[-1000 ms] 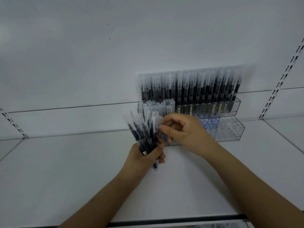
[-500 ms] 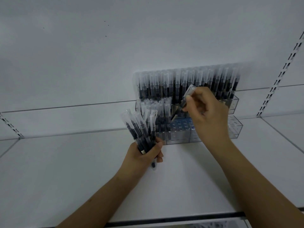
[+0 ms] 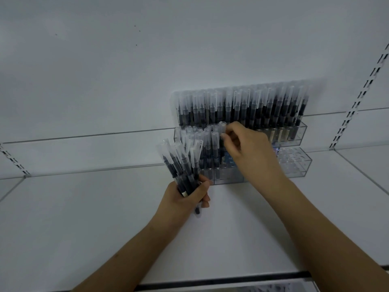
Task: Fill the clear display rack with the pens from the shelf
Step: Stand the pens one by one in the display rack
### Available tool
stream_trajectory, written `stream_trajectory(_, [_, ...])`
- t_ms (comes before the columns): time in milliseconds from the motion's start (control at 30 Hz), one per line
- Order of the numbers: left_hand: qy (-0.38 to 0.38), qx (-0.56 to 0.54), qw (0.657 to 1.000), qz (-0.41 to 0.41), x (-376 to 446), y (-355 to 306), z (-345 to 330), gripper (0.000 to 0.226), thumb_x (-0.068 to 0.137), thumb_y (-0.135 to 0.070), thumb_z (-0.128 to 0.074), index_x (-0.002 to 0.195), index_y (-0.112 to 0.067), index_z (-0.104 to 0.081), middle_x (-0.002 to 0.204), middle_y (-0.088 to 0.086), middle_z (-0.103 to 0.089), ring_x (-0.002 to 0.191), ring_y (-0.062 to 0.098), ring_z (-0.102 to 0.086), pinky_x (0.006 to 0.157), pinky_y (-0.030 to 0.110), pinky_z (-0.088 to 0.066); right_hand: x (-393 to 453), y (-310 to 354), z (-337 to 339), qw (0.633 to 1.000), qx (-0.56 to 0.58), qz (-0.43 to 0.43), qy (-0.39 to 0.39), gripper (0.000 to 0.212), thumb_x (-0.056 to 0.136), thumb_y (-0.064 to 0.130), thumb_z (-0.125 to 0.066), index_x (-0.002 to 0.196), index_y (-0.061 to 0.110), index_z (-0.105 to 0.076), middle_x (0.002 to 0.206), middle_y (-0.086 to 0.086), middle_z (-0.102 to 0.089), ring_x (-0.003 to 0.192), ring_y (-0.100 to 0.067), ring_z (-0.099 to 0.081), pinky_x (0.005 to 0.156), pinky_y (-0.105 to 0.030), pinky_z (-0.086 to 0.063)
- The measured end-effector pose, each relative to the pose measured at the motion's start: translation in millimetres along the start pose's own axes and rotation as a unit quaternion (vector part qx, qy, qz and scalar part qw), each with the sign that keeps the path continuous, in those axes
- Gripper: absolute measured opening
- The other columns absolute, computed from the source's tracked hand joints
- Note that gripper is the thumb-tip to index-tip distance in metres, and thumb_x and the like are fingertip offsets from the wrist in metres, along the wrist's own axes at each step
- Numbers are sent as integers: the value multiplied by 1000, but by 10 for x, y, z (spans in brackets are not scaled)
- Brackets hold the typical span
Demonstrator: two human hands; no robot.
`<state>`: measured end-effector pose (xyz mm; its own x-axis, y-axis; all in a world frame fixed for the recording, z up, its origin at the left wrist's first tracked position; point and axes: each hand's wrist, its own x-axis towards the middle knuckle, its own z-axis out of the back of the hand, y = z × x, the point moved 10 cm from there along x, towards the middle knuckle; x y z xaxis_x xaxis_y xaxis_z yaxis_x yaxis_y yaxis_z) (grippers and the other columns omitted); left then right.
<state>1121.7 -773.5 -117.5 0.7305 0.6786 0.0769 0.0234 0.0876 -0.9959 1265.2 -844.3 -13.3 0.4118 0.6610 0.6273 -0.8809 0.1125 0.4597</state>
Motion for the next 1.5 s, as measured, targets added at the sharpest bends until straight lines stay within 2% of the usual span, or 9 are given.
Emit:
stream_trajectory(233, [3,5,1000,-6,-2,-14,-12,9,94,-12,-58,91,-5,-65,63,7,-62,59,18,-61,52,33,-50,38,-14,44,999,-18,-9,-33,15,99,19,-56,100,6,-64,80,-7,-69,70,-22,-65,66,-43,-56])
stream_trajectory(433, [4,8,1000,-6,3,6,-11,12,94,-14,-59,94,-3,-64,63,7,-62,59,19,-61,49,33,-49,28,-51,-109,998,-52,-19,17,21,100,24,-54,100,5,-62,83,-11,-69,72,-26,-65,67,-43,-55])
stream_trajectory(667, [6,0,1000,-1,-12,6,-11,9,94,-15,-60,92,-7,-65,63,6,-63,59,18,-61,50,33,-49,-99,-113,75,995,-93,-38,-23,42,96,50,-50,80,14,-67,64,3,-63,57,-15,-58,52,-28,-47])
stream_trajectory(733, [6,-6,1000,2,-12,14,-7,9,94,-15,-60,92,-7,-65,63,6,-62,59,19,-61,50,33,-49,-129,-28,103,1000,-7,-24,-13,43,93,54,-49,76,19,-66,63,9,-61,57,-8,-57,53,-21,-44])
stream_trajectory(800, [5,-8,1000,0,-12,11,-4,10,94,-15,-60,91,-7,-65,63,6,-62,59,20,-60,49,33,-48,-145,91,-34,987,146,-21,62,39,88,55,-54,84,19,-69,71,9,-66,61,-8,-63,57,-16,-49])
stream_trajectory(933, [9,6,1000,-12,-2,-12,-8,16,93,-17,-63,77,-16,-65,61,7,-61,57,21,-57,49,33,-47,-214,225,-278,955,259,-40,141,32,82,44,-70,94,15,-69,82,6,-71,59,-10,-68,63,-27,-58])
stream_trajectory(1100, [16,20,1000,-12,2,2,-29,16,93,-20,-64,77,-18,-67,61,6,-61,58,23,-57,50,32,-46,-180,114,-134,954,278,-67,85,16,88,28,-70,88,12,-69,76,0,-71,55,-13,-69,57,-30,-58])
stream_trajectory(1300, [18,14,1000,-16,5,2,-33,8,94,-11,-59,91,-8,-65,61,7,-60,58,24,-55,48,31,-45,-144,-258,566,929,314,-102,-170,12,99,25,-57,98,14,-61,76,-3,-68,62,-15,-69,56,-26,-56])
stream_trajectory(1500, [18,10,1000,-17,7,14,-33,9,94,-13,-59,91,-7,-65,60,6,-59,57,22,-55,49,32,-44,-102,-127,474,978,160,-44,-130,10,100,27,-55,98,19,-60,77,7,-66,69,-4,-67,64,-9,-50])
